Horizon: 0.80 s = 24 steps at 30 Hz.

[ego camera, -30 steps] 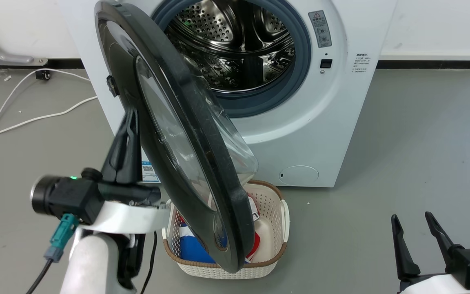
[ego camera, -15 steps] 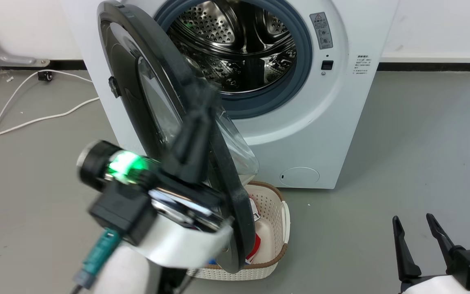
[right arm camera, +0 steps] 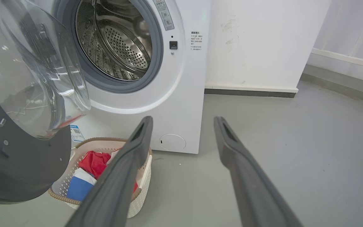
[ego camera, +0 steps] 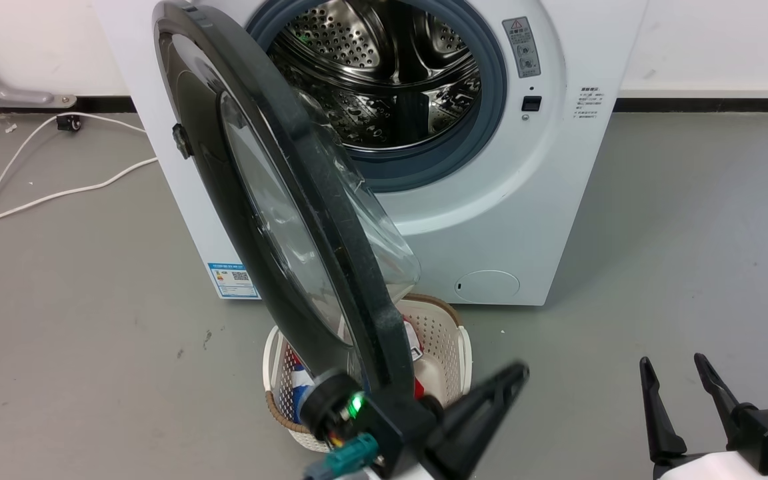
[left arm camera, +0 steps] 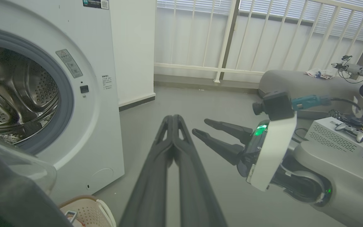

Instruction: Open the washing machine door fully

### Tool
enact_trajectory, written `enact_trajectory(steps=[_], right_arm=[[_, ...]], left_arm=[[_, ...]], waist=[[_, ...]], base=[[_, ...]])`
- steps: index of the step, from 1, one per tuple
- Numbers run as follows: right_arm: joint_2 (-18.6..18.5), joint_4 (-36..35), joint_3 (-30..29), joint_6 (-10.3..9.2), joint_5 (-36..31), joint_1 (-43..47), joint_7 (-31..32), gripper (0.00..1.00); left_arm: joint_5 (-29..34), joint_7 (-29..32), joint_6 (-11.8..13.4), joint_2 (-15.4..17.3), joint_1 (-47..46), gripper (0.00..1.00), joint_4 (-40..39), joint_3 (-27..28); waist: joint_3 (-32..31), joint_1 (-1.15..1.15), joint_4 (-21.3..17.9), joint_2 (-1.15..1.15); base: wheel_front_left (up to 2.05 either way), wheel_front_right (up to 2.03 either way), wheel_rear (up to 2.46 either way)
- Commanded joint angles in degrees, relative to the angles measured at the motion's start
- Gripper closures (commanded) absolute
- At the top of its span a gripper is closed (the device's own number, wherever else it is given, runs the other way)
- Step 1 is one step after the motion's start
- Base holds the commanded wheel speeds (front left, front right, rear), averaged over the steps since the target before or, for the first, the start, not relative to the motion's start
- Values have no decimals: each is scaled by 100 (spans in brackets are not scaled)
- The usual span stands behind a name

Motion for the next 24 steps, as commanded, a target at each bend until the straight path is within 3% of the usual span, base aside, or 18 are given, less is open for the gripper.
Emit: enact_trajectory(steps=[1, 6, 11, 24], right_arm=[[18, 21, 14, -1, 40, 41, 2, 0], [18, 29, 5, -1, 50, 41, 21, 0], [18, 39, -2, -1, 53, 16, 37, 0], [18, 82, 12, -1, 133, -9, 79, 0]], left_arm=[[-81, 105, -1, 60, 153, 100, 73, -97], [-303, 302, -3, 217, 467, 100, 526, -285], [-299, 105, 46, 119, 472, 100, 1177, -287], [-128, -864, 576, -161, -147, 100, 2236, 241]], waist=[[0, -1, -10, 0], [8, -1, -28, 0], [28, -1, -38, 0], [52, -1, -101, 0]], base=[[0, 0, 0], [0, 0, 0], [0, 0, 0], [0, 0, 0]])
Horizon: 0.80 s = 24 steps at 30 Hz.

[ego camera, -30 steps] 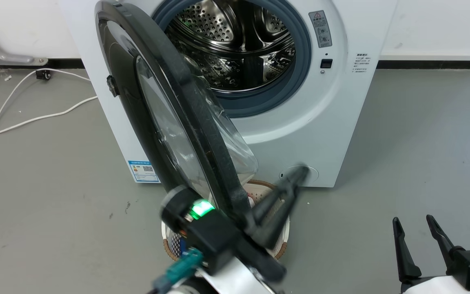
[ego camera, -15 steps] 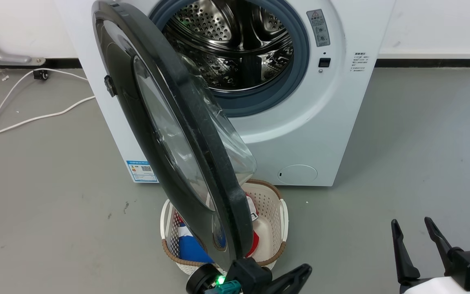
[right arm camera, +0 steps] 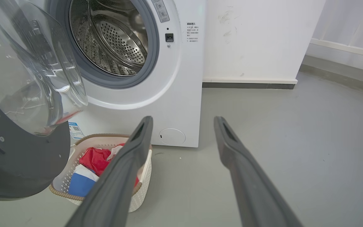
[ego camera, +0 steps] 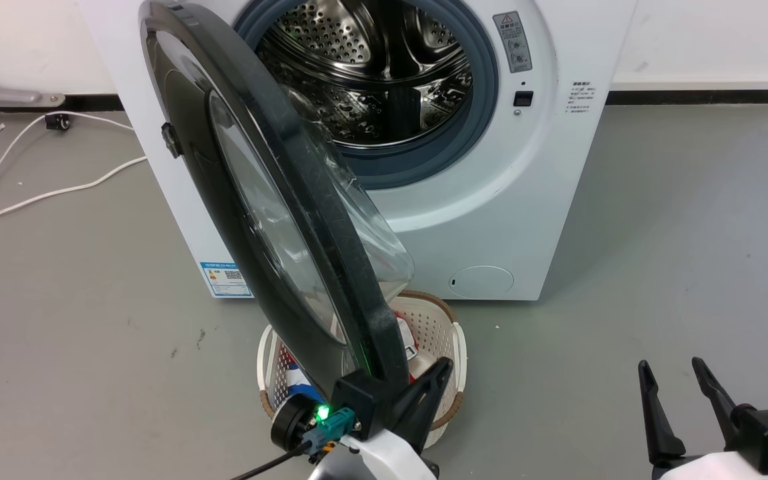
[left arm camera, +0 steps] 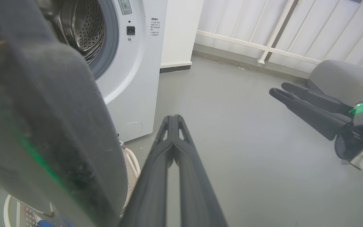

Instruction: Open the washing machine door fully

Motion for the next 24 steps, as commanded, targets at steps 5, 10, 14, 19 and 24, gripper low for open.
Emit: enact_trajectory(steps=[5, 10, 14, 19, 24], right_arm=[[18, 5, -15, -1, 34, -8, 17, 0], [18, -17, -43, -1, 54, -33, -1, 0], [18, -21, -41, -1, 58, -35, -11, 0], [18, -17, -80, -1, 51, -60, -12, 0], [18, 3, -82, -1, 57, -74, -12, 0]], left_arm=[[-22, -193, 134, -17, -105, 100, 121, 132], [-60, -247, 252, 24, -54, 100, 157, 244], [-82, -274, 364, 105, 5, 100, 131, 360], [-13, -306, 510, 219, 111, 100, -81, 423], [10, -297, 622, 280, 283, 100, -339, 434]], waist=[[0, 0, 19, 0], [17, 0, 51, 0], [41, 0, 84, 0], [81, 0, 175, 0], [92, 0, 306, 0]], base=[[0, 0, 0], [0, 0, 0], [0, 0, 0], [0, 0, 0], [0, 0, 0]])
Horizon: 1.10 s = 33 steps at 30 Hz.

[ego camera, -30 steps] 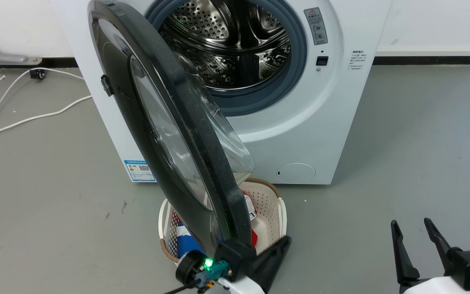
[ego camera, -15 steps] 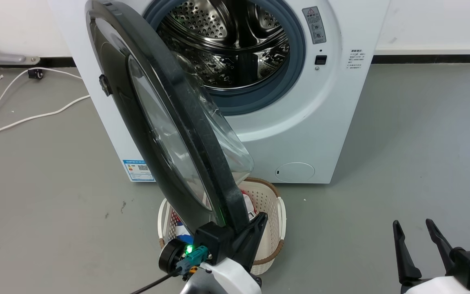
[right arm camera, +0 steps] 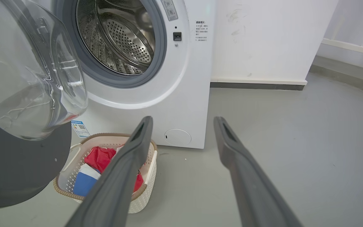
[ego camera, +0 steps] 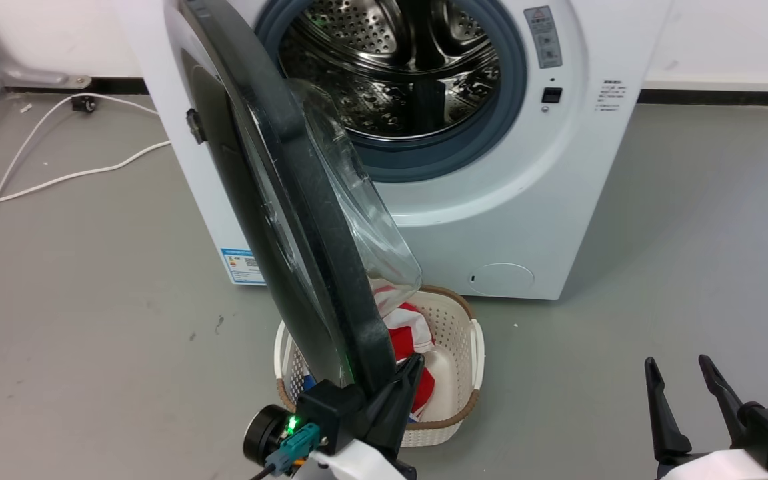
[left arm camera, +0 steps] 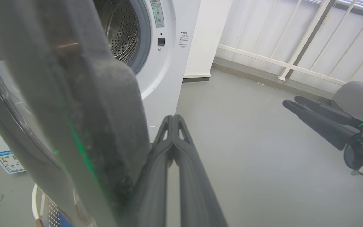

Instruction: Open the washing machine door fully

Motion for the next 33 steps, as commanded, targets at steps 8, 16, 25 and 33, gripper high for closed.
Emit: enact_trajectory(steps=[8, 16, 25, 33], right_arm=[[17, -9, -98, -1, 42, -46, 4, 0], [18, -70, -147, -1, -5, -90, 12, 0], [16, -128, -197, -1, -39, -118, 66, 0], [15, -141, -158, -1, -119, -201, 184, 0]], left_arm=[[103, -158, 353, 223, 285, 100, -486, 276], [23, -316, 496, 283, 382, 100, -659, 446], [-312, -490, 670, 452, 426, 100, -512, 1069], [-803, -743, 579, 792, 220, 100, -113, 1886]], waist=[[18, 0, 451, 0], [45, 0, 981, 0], [111, 0, 1362, 0], [264, 0, 1437, 0]], base=[[0, 0, 0], [0, 0, 0], [0, 0, 0], [0, 0, 0]])
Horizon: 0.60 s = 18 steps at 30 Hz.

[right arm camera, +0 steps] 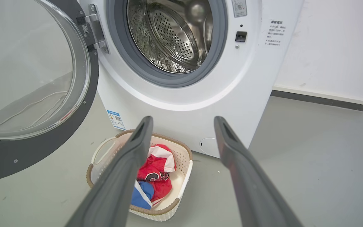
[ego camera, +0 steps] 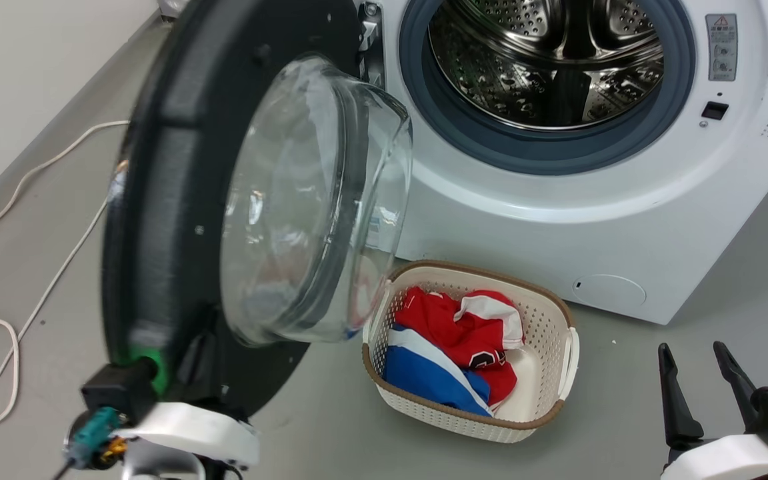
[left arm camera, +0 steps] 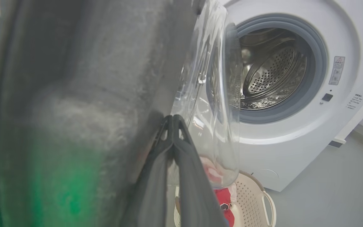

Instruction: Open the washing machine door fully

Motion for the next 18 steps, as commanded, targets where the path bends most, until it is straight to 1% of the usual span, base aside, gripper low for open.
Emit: enact_trajectory(steps=[1, 12, 18], right_arm=[[11, -34, 3, -1, -67, -84, 21, 0], [11, -84, 9, -1, -128, -278, 124, 0], [11, -103, 18, -1, -183, -403, 156, 0]], left_arm=[[-90, -75, -7, 98, -115, 100, 91, 179], [-776, -374, -270, 589, -548, 100, 947, 1225], [-989, -474, -432, 851, -871, 100, 1384, 1599]], waist=[[63, 0, -2, 0], [433, 0, -156, 0], [674, 0, -227, 0]], base=[[0, 0, 0], [0, 0, 0], [0, 0, 0]])
